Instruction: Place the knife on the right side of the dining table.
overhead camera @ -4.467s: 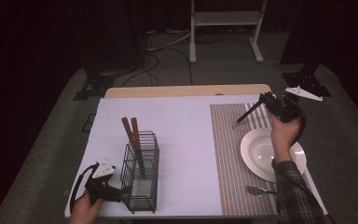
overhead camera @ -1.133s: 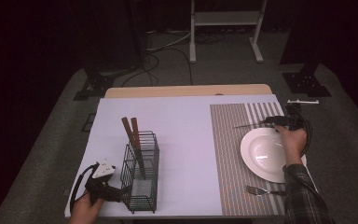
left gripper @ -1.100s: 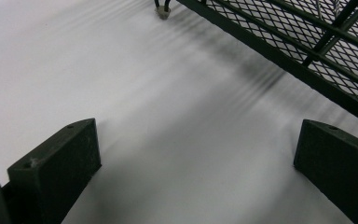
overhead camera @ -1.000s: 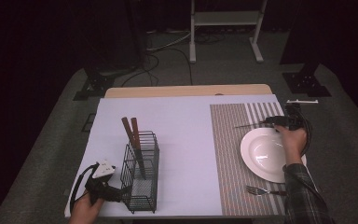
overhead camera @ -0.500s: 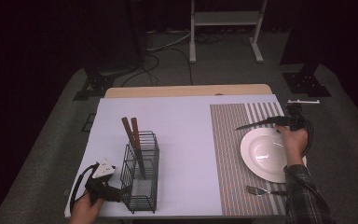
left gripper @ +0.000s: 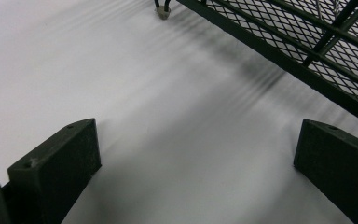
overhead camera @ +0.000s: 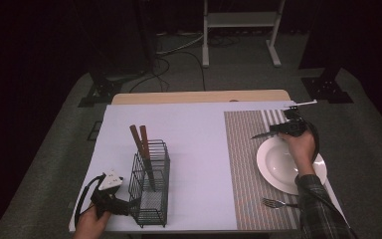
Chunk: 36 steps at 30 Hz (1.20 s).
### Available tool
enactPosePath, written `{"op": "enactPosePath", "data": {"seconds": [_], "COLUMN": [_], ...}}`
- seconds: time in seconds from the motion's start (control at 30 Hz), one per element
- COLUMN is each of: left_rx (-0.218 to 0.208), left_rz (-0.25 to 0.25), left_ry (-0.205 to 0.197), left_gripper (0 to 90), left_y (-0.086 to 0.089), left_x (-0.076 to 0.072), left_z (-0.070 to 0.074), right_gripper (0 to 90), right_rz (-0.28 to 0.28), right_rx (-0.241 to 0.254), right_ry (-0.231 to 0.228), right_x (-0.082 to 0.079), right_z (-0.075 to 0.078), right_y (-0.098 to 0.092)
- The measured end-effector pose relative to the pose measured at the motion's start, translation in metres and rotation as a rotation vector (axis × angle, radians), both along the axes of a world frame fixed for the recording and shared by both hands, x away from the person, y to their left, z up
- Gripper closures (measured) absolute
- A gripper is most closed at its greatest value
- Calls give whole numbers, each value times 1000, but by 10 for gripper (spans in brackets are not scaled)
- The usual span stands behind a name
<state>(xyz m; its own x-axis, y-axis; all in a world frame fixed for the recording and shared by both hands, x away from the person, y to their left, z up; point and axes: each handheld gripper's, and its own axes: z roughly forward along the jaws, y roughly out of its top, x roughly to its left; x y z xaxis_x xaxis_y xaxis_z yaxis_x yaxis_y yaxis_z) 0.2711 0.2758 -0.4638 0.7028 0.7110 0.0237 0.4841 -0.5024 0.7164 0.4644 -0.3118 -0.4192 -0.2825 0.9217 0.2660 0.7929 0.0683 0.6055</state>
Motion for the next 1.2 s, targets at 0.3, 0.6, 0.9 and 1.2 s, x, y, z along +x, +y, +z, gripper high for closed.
{"op": "enactPosePath", "data": {"seconds": [0.3, 0.6, 0.9, 1.2], "left_rx": [0, 0, 0, 0], "left_rz": [0, 0, 0, 0], "left_ry": [0, 0, 0, -1], "left_gripper": [0, 0, 0, 0], "left_y": [0, 0, 0, 0], "left_x": [0, 0, 0, 0], "left_z": [0, 0, 0, 0], "right_gripper": [900, 900, 900, 900], "right_rz": [88, 121, 130, 112], "right_rx": [-75, -139, -167, -142], "right_ry": [68, 120, 125, 106], "right_x": [6, 12, 18, 22], "right_z": [-3, -10, -12, -13], "right_y": [28, 42, 51, 51]}}
